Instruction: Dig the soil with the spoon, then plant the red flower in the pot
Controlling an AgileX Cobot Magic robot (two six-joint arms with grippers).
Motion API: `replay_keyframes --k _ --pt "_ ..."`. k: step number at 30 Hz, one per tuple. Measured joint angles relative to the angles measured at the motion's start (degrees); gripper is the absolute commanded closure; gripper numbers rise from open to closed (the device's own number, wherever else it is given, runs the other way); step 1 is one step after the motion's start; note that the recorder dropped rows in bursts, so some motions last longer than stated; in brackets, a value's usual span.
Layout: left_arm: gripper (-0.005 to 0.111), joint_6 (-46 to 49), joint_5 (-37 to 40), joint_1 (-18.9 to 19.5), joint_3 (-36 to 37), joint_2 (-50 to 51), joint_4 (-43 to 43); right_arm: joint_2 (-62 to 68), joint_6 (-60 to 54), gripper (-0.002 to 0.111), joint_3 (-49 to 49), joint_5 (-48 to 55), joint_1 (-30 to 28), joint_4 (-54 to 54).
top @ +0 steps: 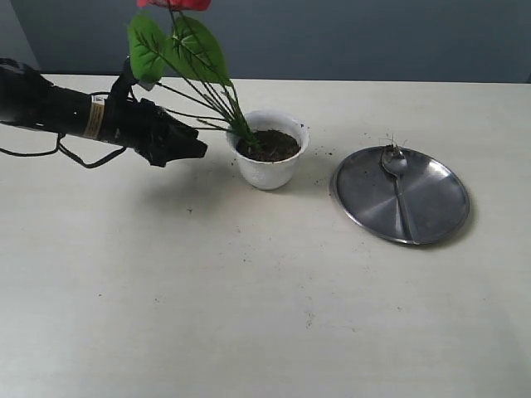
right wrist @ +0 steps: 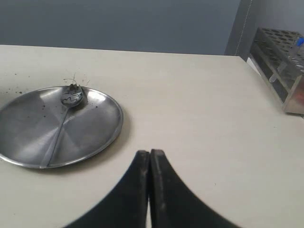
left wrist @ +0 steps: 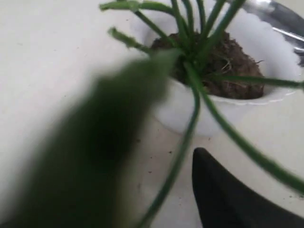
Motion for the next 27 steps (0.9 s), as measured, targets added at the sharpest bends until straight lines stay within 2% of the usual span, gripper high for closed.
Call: replay_keyframes --k 14,20,24,27 --pt "0.059 -2.86 1.16 1.91 0.46 0.0 0.23 0.0 0.0 0.108 0.0 0.0 0.0 0.0" --pt "0.059 -2.21 2.1 4.53 0.46 0.0 0.23 0.0 0.0 0.108 0.0 0.0 0.0 0.0" --pt "0.063 -1.95 4.25 7.21 0.46 0.0 0.35 0.0 0.0 0.108 0.0 0.0 0.0 0.0" --pt "0.072 -1.84 6.57 8.74 0.46 0.0 0.35 0.0 0.0 0.108 0.0 0.0 0.0 0.0"
